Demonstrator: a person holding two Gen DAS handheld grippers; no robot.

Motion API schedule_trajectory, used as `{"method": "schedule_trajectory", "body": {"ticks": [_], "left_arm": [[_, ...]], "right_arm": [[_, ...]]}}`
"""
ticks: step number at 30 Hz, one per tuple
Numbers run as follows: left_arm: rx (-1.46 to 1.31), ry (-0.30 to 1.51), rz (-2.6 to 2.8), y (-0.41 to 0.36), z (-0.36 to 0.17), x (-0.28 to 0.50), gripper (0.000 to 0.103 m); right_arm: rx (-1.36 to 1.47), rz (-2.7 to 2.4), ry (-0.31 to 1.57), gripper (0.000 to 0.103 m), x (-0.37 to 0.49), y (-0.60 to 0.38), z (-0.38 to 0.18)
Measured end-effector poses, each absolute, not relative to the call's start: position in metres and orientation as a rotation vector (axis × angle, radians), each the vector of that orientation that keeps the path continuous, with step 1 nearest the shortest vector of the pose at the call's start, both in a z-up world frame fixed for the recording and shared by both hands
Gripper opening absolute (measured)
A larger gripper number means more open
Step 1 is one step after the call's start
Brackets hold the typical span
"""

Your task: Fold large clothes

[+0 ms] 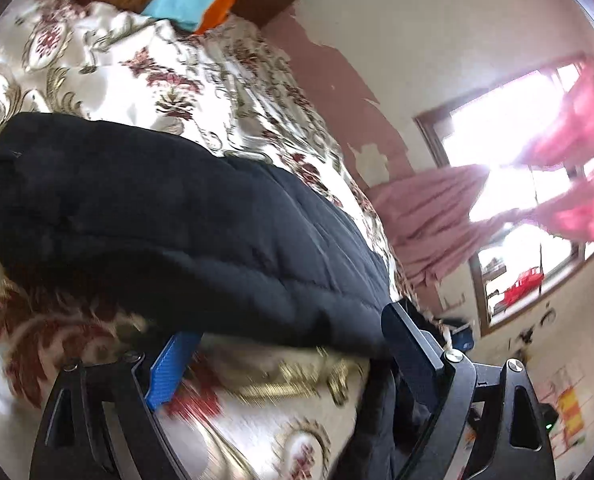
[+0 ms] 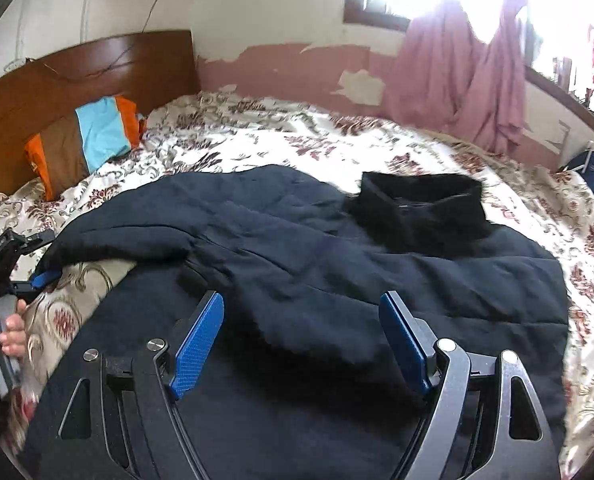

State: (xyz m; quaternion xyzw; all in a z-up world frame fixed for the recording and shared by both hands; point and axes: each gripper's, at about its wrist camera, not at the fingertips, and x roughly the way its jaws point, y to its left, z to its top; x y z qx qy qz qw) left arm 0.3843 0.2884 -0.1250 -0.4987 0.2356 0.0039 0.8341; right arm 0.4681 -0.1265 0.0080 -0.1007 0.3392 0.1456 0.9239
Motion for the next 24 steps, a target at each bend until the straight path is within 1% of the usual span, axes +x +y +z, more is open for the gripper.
{"method": "schedule_trajectory", "body": {"ticks": [7, 9, 11, 13, 14, 15, 16, 19, 22, 24], "left_arm": [[-1.206, 0.471, 0.031, 0.325, -0.143, 0.392, 0.089], [-1.219, 0.471, 0.052, 0.334, -0.146, 0.393, 0.087], [-1.231, 0.462, 0.085, 0.342, -0.149, 0.393, 0.076], [-1.248, 0.472, 0.112, 0.348, -0.153, 0.393, 0.053], [-1.256, 0.472, 0.119, 0.35, -0.154, 0.393, 0.046], [-1.265, 0.469, 0.126, 0.352, -0.155, 0.392, 0.034], [-1.272, 0.461, 0.13, 0.355, -0.156, 0.393, 0.026], [-1.27, 0.411, 0.124, 0.357, -0.151, 0.388, 0.014], [-1.21, 0.335, 0.113, 0.354, -0.13, 0.384, 0.01], [-1.155, 0.302, 0.111, 0.349, -0.113, 0.383, 0.01]], "right_arm": [[-0.243, 0.202, 0.755, 0.075, 0.511, -0.068, -0.03], [-0.239, 0.186, 0.774, 0.075, 0.518, -0.061, -0.038], [-0.238, 0.175, 0.791, 0.075, 0.521, -0.054, -0.048], [-0.238, 0.166, 0.797, 0.075, 0.522, -0.05, -0.056], [-0.234, 0.166, 0.798, 0.075, 0.523, -0.05, -0.058], [-0.226, 0.162, 0.796, 0.076, 0.523, -0.05, -0.06], [-0.215, 0.154, 0.793, 0.078, 0.521, -0.051, -0.063], [-0.199, 0.144, 0.789, 0.082, 0.52, -0.056, -0.066], [-0.2, 0.152, 0.798, 0.082, 0.52, -0.06, -0.061], [-0.209, 0.164, 0.79, 0.082, 0.517, -0.063, -0.053]]}}
